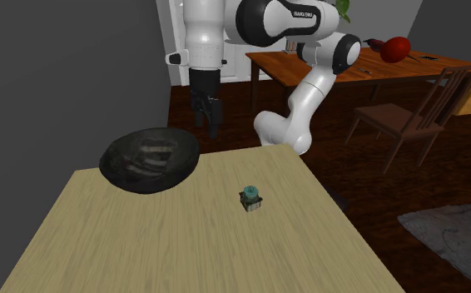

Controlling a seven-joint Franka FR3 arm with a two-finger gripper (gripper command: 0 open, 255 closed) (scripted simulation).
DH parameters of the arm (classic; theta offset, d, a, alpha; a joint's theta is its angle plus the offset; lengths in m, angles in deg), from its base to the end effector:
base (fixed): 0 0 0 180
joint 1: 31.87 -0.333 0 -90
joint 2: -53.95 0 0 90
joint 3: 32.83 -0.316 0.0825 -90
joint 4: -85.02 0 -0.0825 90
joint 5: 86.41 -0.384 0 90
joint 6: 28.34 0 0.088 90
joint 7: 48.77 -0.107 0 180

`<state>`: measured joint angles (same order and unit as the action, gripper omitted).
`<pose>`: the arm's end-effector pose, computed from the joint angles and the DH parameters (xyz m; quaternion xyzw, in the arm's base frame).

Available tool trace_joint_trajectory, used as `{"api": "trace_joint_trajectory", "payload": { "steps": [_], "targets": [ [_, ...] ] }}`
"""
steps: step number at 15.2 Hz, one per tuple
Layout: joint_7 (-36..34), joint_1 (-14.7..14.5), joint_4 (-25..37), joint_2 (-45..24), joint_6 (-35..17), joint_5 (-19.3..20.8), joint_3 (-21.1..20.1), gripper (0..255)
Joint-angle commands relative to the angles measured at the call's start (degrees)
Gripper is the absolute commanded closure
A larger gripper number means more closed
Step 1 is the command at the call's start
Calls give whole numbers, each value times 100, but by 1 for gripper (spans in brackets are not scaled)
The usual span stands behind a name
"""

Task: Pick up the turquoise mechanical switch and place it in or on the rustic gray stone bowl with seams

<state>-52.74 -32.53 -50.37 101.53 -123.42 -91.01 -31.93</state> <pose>0.3038 0.0050 0.6095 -0.9963 0.0355 -0.0617 0.0481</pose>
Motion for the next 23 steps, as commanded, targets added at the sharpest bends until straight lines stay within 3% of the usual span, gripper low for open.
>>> {"api": "trace_joint_trajectory", "payload": {
  "steps": [1,13,21,23],
  "targets": [
    [0,0,0,0,0,0,0,0],
    [-1946,-265,1550,-1317,488,-684,-1551,0],
    [-3348,-294,3166,-2738,834,-701,-2564,0],
    [-3417,-307,3161,-2799,777,-695,-2617,0]
  ]
}}
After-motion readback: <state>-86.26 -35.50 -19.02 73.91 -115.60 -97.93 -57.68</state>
